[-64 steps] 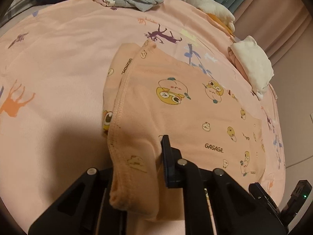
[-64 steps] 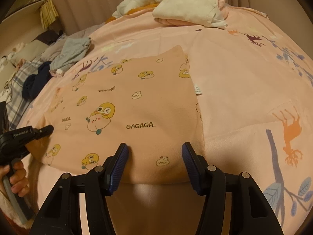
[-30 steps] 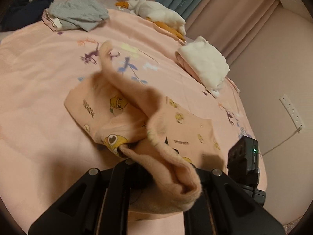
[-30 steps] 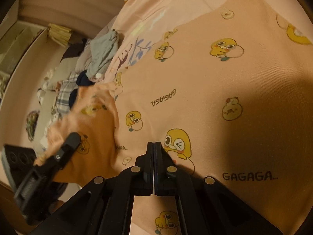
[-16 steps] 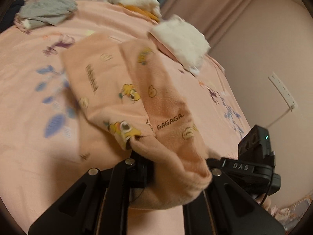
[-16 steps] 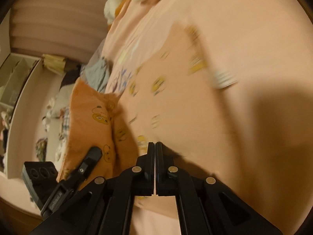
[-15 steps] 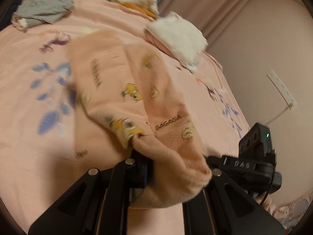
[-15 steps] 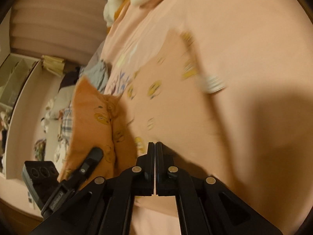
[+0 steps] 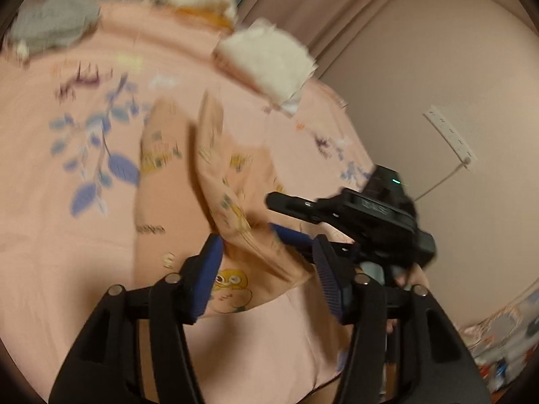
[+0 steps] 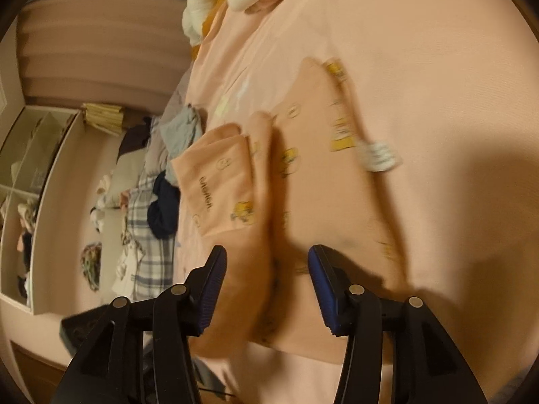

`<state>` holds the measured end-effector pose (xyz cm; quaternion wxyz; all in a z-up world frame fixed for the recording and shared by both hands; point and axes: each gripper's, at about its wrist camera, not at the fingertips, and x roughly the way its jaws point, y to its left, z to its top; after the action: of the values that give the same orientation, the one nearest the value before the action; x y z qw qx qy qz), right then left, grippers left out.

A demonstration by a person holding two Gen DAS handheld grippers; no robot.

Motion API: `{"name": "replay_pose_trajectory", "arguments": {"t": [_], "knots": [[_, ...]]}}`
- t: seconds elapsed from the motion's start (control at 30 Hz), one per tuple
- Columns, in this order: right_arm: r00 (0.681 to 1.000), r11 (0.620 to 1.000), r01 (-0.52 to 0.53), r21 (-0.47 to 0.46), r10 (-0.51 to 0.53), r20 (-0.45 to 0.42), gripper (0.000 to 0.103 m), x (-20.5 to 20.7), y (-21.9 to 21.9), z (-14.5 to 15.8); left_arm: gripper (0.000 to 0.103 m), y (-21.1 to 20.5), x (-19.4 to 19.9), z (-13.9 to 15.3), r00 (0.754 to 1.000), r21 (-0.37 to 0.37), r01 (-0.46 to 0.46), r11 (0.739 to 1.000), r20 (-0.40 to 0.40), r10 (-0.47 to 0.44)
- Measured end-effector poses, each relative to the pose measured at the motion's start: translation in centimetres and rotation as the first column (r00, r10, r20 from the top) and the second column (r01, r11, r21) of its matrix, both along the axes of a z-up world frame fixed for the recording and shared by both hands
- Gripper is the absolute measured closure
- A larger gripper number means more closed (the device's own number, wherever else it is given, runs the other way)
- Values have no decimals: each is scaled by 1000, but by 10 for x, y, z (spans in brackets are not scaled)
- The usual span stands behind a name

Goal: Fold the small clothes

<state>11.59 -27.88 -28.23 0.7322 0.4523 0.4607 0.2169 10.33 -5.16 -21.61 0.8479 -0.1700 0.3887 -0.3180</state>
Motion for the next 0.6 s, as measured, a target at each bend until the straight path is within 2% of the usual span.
{"name": "replay_pose_trajectory", "arguments": {"t": [0.07,0.13,0.2,0.3,0.37,0.43,0.47,0.53,0.6], "knots": [[1000,1000,-28,0,28,1,37,5,6,5,47,7,-7,4,999,31,-8,999,40,6],[999,998,-38,-53,38,-12,34,12,10,10,47,14,-8,0,998,78,-48,996,53,44],[999,991,-49,-123,47,-12,34,17,15,18,47,23,-4,-11,997,86,-82,993,4,82],[994,959,-105,-265,106,-9,32,21,35,29,48,37,3,-32,988,32,-84,996,-125,87],[988,952,-143,-270,154,19,31,17,41,31,48,41,5,-39,982,21,-93,995,-164,95],[991,961,-118,-248,131,39,29,14,37,27,48,41,6,-43,980,42,-105,994,-164,110],[994,959,-93,-269,106,32,30,14,34,23,48,41,6,-45,979,58,-110,992,-164,118],[998,948,-55,-312,65,21,37,17,29,16,48,39,5,-45,981,64,-99,993,-162,108],[999,950,-26,-310,38,34,77,17,23,12,47,35,4,-45,983,72,-89,993,-153,99]]}}
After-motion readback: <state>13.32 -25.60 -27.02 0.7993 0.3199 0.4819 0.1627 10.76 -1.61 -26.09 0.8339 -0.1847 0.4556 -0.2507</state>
